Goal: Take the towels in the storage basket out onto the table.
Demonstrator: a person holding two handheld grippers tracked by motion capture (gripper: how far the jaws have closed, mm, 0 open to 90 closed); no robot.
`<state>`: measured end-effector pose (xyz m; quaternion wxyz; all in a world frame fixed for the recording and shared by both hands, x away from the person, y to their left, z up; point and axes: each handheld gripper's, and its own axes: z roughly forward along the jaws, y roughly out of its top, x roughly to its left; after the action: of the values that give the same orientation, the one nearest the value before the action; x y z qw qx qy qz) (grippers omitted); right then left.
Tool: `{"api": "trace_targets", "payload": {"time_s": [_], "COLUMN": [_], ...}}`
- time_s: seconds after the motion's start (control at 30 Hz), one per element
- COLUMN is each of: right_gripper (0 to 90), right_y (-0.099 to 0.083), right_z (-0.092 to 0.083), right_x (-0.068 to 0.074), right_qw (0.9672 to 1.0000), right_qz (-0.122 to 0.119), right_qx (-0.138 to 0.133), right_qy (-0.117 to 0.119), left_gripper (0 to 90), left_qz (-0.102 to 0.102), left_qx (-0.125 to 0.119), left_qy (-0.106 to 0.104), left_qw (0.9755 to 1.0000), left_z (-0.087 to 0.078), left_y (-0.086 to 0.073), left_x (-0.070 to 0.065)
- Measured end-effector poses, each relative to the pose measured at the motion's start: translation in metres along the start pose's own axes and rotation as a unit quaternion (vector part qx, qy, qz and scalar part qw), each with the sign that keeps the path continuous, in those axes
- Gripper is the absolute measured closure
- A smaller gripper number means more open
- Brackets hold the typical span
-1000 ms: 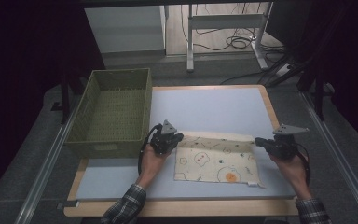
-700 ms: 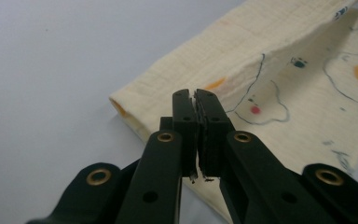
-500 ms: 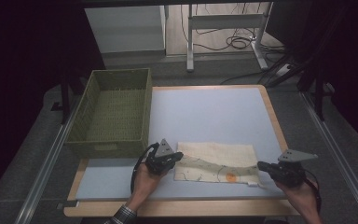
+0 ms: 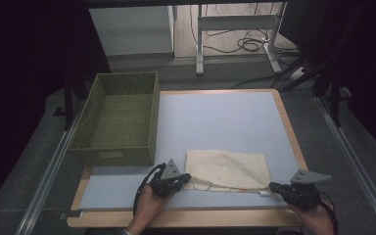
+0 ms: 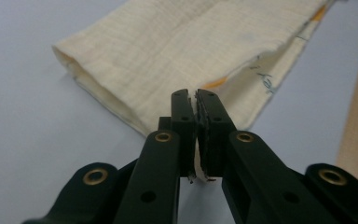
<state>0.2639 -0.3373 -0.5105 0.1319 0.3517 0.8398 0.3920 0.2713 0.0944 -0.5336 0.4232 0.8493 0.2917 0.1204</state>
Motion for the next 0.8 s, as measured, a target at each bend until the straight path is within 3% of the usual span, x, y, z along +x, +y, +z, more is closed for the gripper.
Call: {"api": "trace_targets", "payload": {"time_s": [0.03,0.1,0.3,0.53,0.6,0.63,0.8], "right_gripper": [83.5,81.9,72.4,70.6,71.6,76.9,78.8], "right_y": [-0.003,-0.004,-0.003,0.012,0.020,0.030,0.049], "right_z": [-0.001,-0.001,-0.015,-0.005,0.003,0.011,0.028], "right_x": [0.001,0.001,-0.001,-0.015,-0.022,-0.031,-0.050], "right_qw": [1.0000,1.0000,0.9999,0.9996,0.9996,0.9994,0.9983], "right_qz": [0.004,0.005,0.011,0.020,0.022,0.025,0.043], "right_qx": [0.004,0.004,-0.008,-0.010,-0.009,-0.011,-0.018], "right_qy": [0.004,0.005,-0.007,-0.015,-0.017,-0.023,-0.035], "left_gripper": [79.3,75.8,53.8,51.9,53.1,55.6,58.5], "left_qz": [-0.003,-0.004,-0.018,-0.052,-0.059,-0.067,-0.074], "left_qx": [0.008,0.009,0.009,0.008,0.014,0.017,0.019], "left_qy": [-0.016,-0.017,-0.012,0.010,0.022,0.032,0.054], "left_qw": [0.9998,0.9998,0.9997,0.9986,0.9979,0.9971,0.9956], "left_z": [-0.001,-0.003,-0.016,-0.009,-0.002,0.007,0.025], "left_y": [-0.004,-0.005,-0.006,0.009,0.017,0.026,0.045], "left_x": [-0.001,-0.002,0.002,0.023,0.030,0.037,0.050]}}
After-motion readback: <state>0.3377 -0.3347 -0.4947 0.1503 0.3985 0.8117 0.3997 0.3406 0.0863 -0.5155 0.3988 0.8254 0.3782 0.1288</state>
